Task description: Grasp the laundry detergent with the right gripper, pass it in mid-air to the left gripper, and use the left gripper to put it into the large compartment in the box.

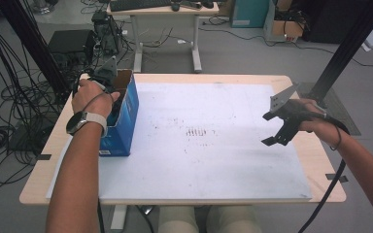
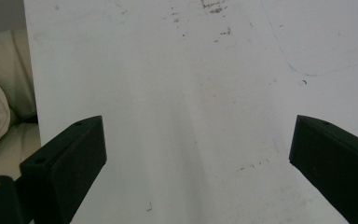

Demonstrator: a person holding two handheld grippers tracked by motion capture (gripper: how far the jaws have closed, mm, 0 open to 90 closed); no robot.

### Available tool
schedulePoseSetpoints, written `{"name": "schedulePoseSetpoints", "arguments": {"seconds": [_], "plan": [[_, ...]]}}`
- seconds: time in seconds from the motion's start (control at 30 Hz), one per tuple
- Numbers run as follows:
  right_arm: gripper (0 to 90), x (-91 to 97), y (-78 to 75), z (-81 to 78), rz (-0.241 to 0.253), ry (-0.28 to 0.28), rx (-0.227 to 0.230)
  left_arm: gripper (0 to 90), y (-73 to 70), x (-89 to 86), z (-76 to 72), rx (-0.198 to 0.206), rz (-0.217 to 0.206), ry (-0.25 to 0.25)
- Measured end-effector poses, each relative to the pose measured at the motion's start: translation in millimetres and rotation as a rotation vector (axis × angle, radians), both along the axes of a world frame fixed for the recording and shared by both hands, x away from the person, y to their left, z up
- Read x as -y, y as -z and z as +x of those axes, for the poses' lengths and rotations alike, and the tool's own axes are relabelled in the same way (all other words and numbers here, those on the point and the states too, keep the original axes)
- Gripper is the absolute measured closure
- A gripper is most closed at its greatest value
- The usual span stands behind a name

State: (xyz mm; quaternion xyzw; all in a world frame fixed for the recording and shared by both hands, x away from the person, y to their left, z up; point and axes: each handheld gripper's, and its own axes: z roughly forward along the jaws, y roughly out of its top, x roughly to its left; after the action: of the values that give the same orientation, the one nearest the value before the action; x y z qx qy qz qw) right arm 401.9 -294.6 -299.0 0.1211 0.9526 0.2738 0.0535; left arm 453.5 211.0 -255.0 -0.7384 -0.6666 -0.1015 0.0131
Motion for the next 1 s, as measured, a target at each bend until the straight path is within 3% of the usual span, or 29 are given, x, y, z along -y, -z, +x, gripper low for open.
{"name": "schedulePoseSetpoints", "arguments": {"seconds": [0.37,0.5,1.0], "plan": [[3.9,0.1,-0.6,-0.3,-0.003,-0.004,0.001,38.2,-0.1,0.4,0.0,-0.001,0.000,0.000],[3.9,-0.5,-1.0,-3.0,-0.005,0.029,-0.020,38.2,-0.1,0.4,0.0,-0.001,0.001,0.000],[3.9,0.0,-1.3,-2.4,-0.009,0.022,-0.016,38.2,-0.1,-0.3,-0.4,0.000,0.001,-0.004]]}}
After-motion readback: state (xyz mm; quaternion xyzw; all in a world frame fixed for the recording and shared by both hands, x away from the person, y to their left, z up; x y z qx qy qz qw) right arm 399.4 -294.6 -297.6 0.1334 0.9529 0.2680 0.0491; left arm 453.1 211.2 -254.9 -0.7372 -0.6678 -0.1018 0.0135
